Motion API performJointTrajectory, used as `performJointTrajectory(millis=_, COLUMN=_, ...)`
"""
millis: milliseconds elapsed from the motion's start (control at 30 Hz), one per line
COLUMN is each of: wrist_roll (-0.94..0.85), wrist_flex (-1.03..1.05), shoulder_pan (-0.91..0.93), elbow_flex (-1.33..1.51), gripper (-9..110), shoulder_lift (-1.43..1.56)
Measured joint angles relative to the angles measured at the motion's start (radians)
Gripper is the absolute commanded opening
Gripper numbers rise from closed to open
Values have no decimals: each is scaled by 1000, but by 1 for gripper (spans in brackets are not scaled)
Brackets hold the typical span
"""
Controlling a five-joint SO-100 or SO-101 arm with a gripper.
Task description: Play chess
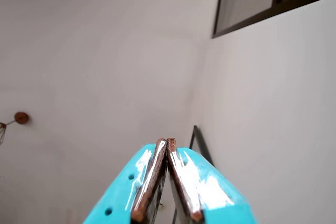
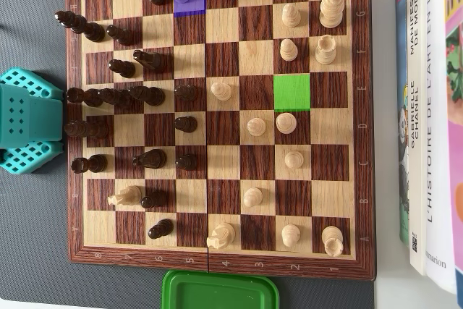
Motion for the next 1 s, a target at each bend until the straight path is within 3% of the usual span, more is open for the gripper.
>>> performJointTrajectory(millis=500, wrist_roll=-2, wrist_flex=868, shoulder_pan=0, elbow_flex=-296, gripper=3, shoulder_lift=3)
performJointTrajectory(millis=1000, wrist_roll=-2, wrist_flex=1489, shoulder_pan=-11, elbow_flex=-388, gripper=4, shoulder_lift=-2)
